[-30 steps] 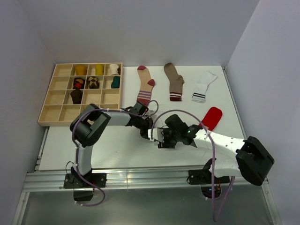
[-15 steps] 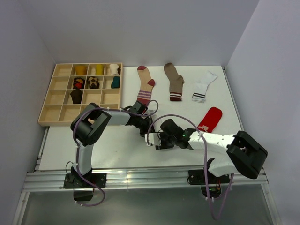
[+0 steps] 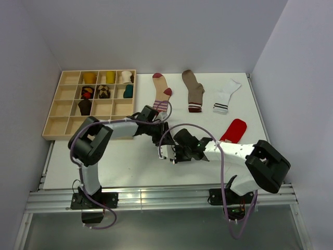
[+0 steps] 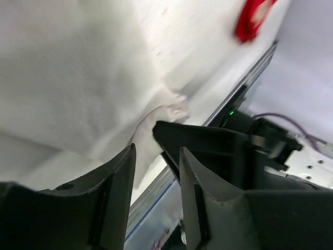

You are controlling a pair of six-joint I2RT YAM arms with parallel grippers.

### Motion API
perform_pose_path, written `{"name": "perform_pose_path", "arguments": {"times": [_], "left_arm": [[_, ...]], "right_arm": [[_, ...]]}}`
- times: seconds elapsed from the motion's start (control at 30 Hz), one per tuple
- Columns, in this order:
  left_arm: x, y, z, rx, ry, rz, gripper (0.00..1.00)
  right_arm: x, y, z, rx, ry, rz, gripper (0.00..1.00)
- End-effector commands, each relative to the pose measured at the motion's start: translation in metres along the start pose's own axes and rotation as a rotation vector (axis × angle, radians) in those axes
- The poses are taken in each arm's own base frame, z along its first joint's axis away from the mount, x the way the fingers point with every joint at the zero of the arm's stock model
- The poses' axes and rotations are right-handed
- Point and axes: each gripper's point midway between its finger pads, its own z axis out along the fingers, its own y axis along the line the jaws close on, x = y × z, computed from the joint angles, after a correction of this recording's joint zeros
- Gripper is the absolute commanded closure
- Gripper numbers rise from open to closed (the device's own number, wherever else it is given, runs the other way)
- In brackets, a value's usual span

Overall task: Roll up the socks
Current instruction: Roll the sock at the center of the board.

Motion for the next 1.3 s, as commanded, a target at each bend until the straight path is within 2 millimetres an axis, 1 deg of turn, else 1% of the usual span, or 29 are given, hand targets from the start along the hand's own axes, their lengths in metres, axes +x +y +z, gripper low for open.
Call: {"name": "perform_pose_path", "arguments": {"times": [0.0,0.03,0.17,0.23,0.3,0.33,0.37,0.4,0.43,0.47,0.5,0.53,0.57,0.6,0.63,0.7,0.73,0.8,0.83,0.87,0.9,0.93,1.03,1.07,1.1,1.13,1.2,1.23,1.27], "left_arm": [[-0.040,-0.027,-0.037,0.068,-0.205,0.097,0.56],[-0.051,-0.035,-0.046,0.096,-0.261,0.109,0.55],[-0.075,-0.021,-0.070,0.056,-0.386,0.076,0.54],[-0.082,-0.020,-0.082,0.035,-0.459,0.082,0.54],[-0.087,-0.032,-0.096,0.053,-0.529,0.123,0.55],[-0.088,-0.022,-0.098,0.020,-0.568,0.111,0.55],[-0.091,-0.023,-0.104,0.017,-0.611,0.126,0.55],[-0.090,-0.031,-0.117,0.028,-0.663,0.139,0.54],[-0.083,-0.016,-0.117,0.005,-0.680,0.111,0.54],[-0.085,-0.012,-0.124,-0.007,-0.737,0.102,0.53],[-0.084,-0.028,-0.141,0.051,-0.806,0.124,0.51],[-0.074,-0.012,-0.138,0.040,-0.815,0.102,0.50],[-0.075,-0.013,-0.146,0.049,-0.865,0.108,0.50],[-0.072,-0.025,-0.161,0.088,-0.921,0.138,0.49],[-0.066,-0.016,-0.162,0.077,-0.934,0.139,0.48],[-0.062,-0.021,-0.177,0.074,-1.005,0.178,0.44],[-0.054,-0.016,-0.172,0.054,-1.004,0.190,0.43],[-0.050,-0.015,-0.179,0.010,-1.064,0.217,0.42],[-0.046,-0.011,-0.177,-0.011,-1.069,0.222,0.42],[-0.038,-0.013,-0.172,-0.011,-1.065,0.242,0.41],[-0.034,-0.009,-0.174,-0.025,-1.097,0.241,0.41],[-0.025,-0.017,-0.169,-0.002,-1.092,0.267,0.41],[-0.012,-0.020,-0.167,-0.006,-1.119,0.347,0.40],[-0.002,-0.030,-0.158,0.007,-1.094,0.429,0.40],[0.002,-0.031,-0.149,-0.005,-1.064,0.472,0.39],[0.011,-0.044,-0.138,0.016,-1.016,0.534,0.39],[0.011,-0.048,-0.118,-0.054,-0.955,0.638,0.40],[0.021,-0.050,-0.102,-0.087,-0.894,0.714,0.39],[0.023,-0.057,-0.093,-0.080,-0.871,0.727,0.39]], "right_arm": [[0.016,0.033,-0.008,-0.173,0.074,0.079,0.83],[0.019,0.037,-0.008,-0.199,0.092,0.088,0.83],[0.026,0.057,-0.019,-0.321,0.145,0.148,0.83],[0.024,0.061,-0.021,-0.379,0.147,0.175,0.83],[0.027,0.066,-0.021,-0.454,0.182,0.211,0.83],[0.027,0.066,-0.021,-0.477,0.191,0.219,0.83],[0.023,0.063,-0.024,-0.505,0.198,0.232,0.83],[0.026,0.067,-0.022,-0.545,0.215,0.250,0.83],[0.024,0.066,-0.023,-0.575,0.202,0.267,0.83],[0.020,0.061,-0.026,-0.598,0.207,0.280,0.83],[0.023,0.062,-0.022,-0.638,0.223,0.294,0.83],[0.018,0.054,-0.026,-0.656,0.215,0.319,0.83],[0.018,0.052,-0.026,-0.681,0.219,0.333,0.83],[0.016,0.050,-0.026,-0.702,0.217,0.344,0.83],[0.020,0.049,-0.022,-0.743,0.220,0.379,0.83],[0.015,0.037,-0.024,-0.778,0.216,0.395,0.83],[0.018,0.039,-0.020,-0.818,0.225,0.424,0.82],[0.015,0.031,-0.023,-0.863,0.229,0.430,0.82],[0.018,0.033,-0.019,-0.902,0.241,0.449,0.82],[0.014,0.028,-0.021,-0.923,0.236,0.466,0.82],[0.014,0.026,-0.020,-0.934,0.232,0.474,0.82],[0.014,0.023,-0.018,-0.940,0.229,0.487,0.82],[0.013,0.018,-0.013,-0.987,0.219,0.523,0.82],[0.012,0.015,-0.011,-0.995,0.218,0.535,0.81],[0.012,0.013,-0.011,-0.997,0.216,0.548,0.81],[0.013,0.011,-0.009,-0.993,0.217,0.549,0.81],[0.016,0.011,-0.007,-0.993,0.231,0.551,0.81],[0.016,0.010,-0.006,-0.990,0.234,0.552,0.81],[0.017,0.009,-0.005,-0.989,0.239,0.557,0.81]]}}
